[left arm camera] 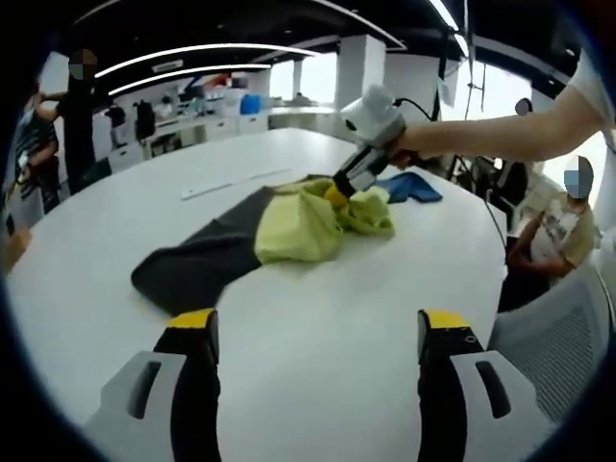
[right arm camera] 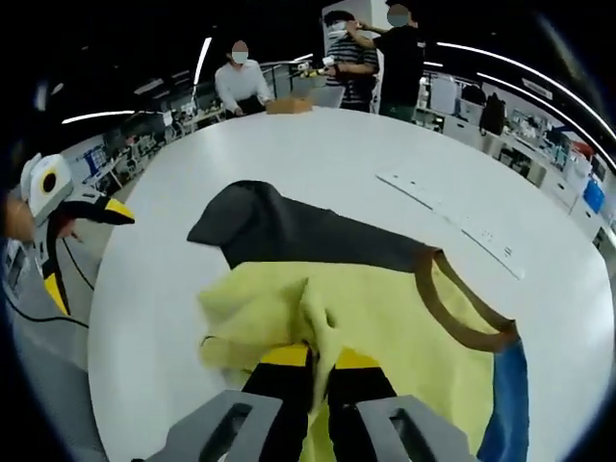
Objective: Fold the garment on the visible template until the final outline fits inside the template.
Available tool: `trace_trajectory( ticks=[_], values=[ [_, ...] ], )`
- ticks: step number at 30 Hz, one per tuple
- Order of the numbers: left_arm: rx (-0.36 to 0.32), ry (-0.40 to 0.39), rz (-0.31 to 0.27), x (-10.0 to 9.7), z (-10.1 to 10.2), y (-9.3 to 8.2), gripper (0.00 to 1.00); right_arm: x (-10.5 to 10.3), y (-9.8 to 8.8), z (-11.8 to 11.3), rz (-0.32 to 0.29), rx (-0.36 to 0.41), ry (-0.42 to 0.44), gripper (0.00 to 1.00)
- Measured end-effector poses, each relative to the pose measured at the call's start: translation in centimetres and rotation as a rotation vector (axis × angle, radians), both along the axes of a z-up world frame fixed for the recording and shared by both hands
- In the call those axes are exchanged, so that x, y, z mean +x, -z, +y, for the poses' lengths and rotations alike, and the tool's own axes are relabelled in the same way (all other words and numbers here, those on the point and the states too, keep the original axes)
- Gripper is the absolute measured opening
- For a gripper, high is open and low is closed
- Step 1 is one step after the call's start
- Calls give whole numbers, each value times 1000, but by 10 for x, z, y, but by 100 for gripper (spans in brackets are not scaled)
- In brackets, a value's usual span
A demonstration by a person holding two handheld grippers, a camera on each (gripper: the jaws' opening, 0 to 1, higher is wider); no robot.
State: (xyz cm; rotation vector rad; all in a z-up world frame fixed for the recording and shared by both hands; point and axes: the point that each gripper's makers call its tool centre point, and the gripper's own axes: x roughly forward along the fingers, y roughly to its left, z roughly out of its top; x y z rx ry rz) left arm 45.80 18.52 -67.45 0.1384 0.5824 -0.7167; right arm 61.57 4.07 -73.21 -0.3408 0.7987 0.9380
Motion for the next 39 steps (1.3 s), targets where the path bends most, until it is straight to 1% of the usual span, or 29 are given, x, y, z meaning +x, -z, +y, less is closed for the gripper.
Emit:
trace_trajectory(
  ticks=[3,4,7,9,11,12,13,15,18,21,25,28,31,33,35,39],
  values=[
    [-16,-4,10,1,-1,1,80,-1,10,-3,21,-26,10,1],
    [-18,-3,14,1,-1,1,79,-2,13,-4,25,-40,1,1],
    [-23,-1,18,3,-2,0,78,-2,13,-5,24,-41,4,2],
    [-28,-4,12,6,-3,-3,77,0,7,-3,35,-4,33,6],
    [-30,-4,8,8,-4,-5,76,-1,-3,-2,29,29,37,14],
    [-34,-3,8,8,-5,-6,76,-1,-9,-3,19,38,40,20],
    [-37,-1,7,9,-6,-6,76,-2,-13,-4,11,44,42,24],
    [-47,-1,7,10,-9,-8,75,-3,-22,-8,2,57,49,30],
    [-56,-1,2,13,-14,-11,73,-7,-33,-15,-1,71,58,34],
    [-80,-5,5,15,-20,-14,72,-13,-43,-22,-6,77,67,38],
    [-93,-10,5,20,-27,-17,69,-25,-54,-36,-18,92,85,48],
    [-92,-17,2,26,-30,-18,66,-35,-58,-46,-20,92,97,49],
    [-74,-15,-5,31,-33,-18,63,-44,-61,-57,-17,91,114,51],
    [-71,-13,-3,35,-35,-17,61,-47,-58,-69,-14,78,123,50],
    [-75,-14,-2,38,-38,-17,58,-53,-58,-77,-18,63,134,50],
    [-62,-12,-12,42,-43,-15,54,-63,-54,-90,-13,47,154,48]
  ],
)
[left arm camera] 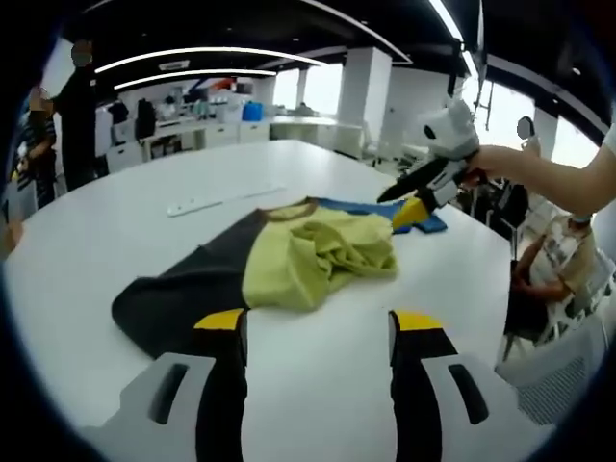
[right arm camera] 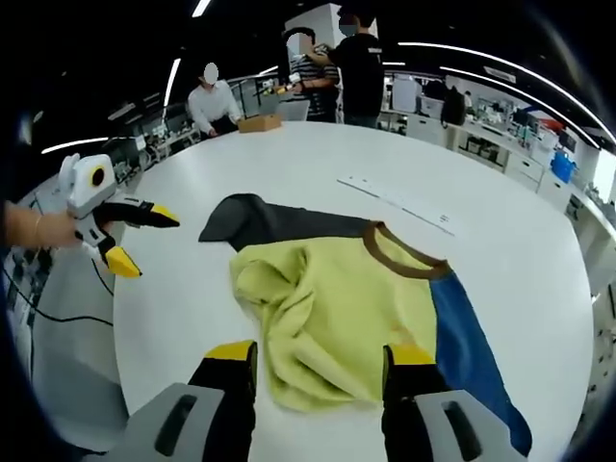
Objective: Fold the garment on the visible template until the final outline fits inside the template.
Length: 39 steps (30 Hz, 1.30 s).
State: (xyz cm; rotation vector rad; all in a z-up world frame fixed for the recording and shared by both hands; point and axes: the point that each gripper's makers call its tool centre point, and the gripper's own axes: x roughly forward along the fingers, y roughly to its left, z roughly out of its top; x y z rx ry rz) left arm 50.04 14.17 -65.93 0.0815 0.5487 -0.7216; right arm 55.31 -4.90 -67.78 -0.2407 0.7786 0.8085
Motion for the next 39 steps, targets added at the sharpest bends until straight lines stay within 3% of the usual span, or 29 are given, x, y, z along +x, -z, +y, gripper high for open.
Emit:
trace_trajectory(
  ticks=[7,17,26,39],
  values=[
    [-19,-1,9,12,-18,5,48,-17,14,-23,31,-23,47,43],
    [-17,13,40,25,-38,22,35,-20,37,-36,67,-37,89,31],
    [-64,-18,49,44,-56,30,32,-6,60,-44,59,-51,160,20],
    [-39,-69,83,57,-62,54,19,15,74,-50,13,-18,237,8]
  ],
)
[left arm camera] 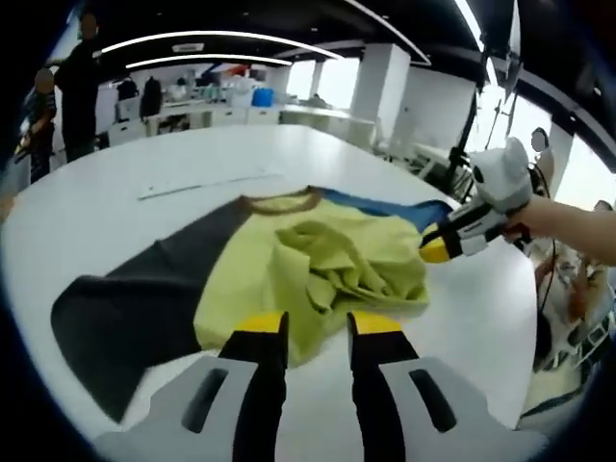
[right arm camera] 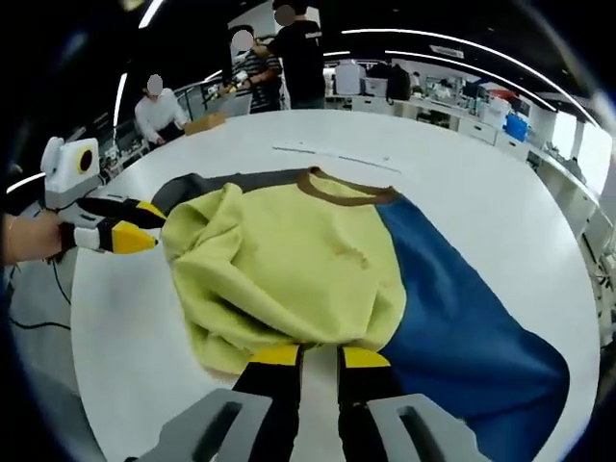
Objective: Fold the garment on the visible template until the final outline fits inside the template.
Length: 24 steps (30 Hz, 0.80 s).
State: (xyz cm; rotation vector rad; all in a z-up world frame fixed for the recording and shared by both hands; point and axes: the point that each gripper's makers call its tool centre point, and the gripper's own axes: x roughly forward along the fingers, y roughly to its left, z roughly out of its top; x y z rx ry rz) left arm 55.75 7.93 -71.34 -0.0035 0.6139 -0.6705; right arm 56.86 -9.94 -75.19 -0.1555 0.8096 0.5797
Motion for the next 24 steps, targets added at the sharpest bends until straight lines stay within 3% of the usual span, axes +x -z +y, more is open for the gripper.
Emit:
trace_trajectory(
  ticks=[9,15,24],
  values=[
    [-41,-58,43,11,-5,6,8,7,2,1,-15,7,29,2],
    [-14,-51,65,9,-4,12,1,8,4,2,-20,3,36,0],
    [-33,-43,58,4,0,-3,0,1,-5,1,-17,9,34,0]
  ],
)
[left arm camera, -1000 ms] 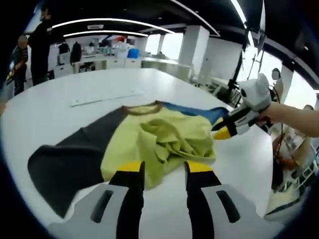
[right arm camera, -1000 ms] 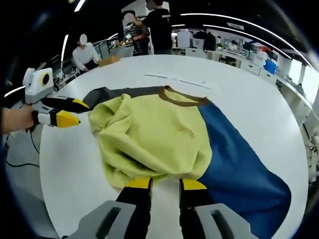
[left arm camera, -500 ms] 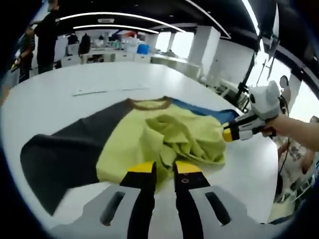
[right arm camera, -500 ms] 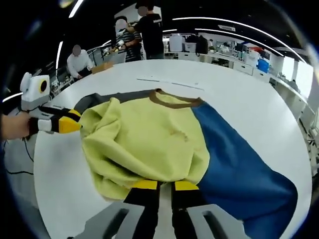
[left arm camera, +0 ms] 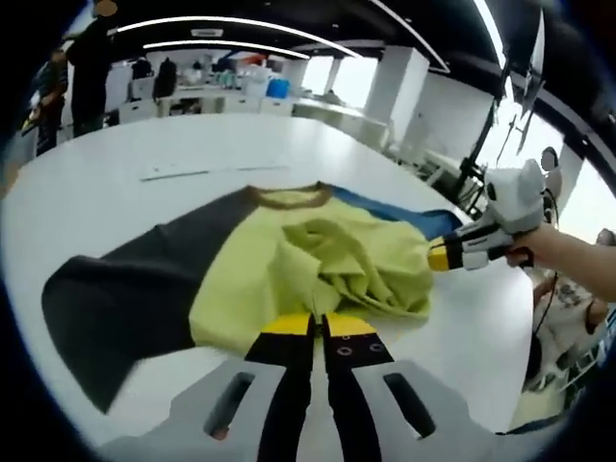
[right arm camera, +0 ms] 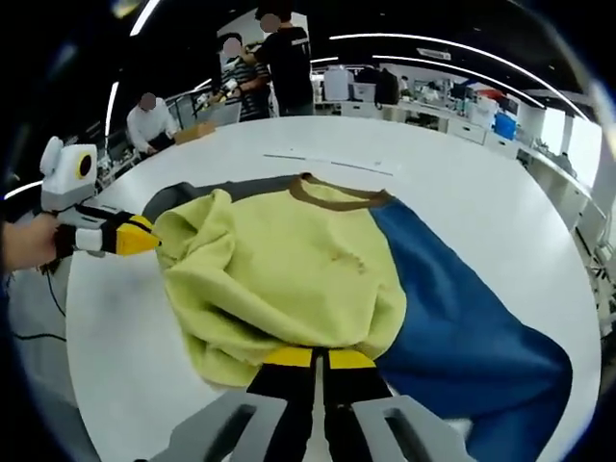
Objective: Fold the garment on the visible template until the final outline fits inside the template.
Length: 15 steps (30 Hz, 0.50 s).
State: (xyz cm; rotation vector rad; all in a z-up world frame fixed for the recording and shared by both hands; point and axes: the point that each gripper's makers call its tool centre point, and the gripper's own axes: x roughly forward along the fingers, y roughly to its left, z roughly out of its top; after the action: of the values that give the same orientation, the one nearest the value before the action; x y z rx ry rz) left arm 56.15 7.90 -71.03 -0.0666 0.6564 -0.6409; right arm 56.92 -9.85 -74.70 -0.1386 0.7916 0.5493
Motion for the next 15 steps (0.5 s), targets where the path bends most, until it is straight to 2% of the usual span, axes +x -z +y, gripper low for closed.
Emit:
trace_trajectory(
  ticks=[11,15],
  values=[
    [-25,-10,-16,-12,10,-23,0,-23,-16,-8,5,-18,-16,0],
    [-12,-6,-27,-19,16,-31,0,-32,-24,-11,4,-19,-8,0]
  ],
)
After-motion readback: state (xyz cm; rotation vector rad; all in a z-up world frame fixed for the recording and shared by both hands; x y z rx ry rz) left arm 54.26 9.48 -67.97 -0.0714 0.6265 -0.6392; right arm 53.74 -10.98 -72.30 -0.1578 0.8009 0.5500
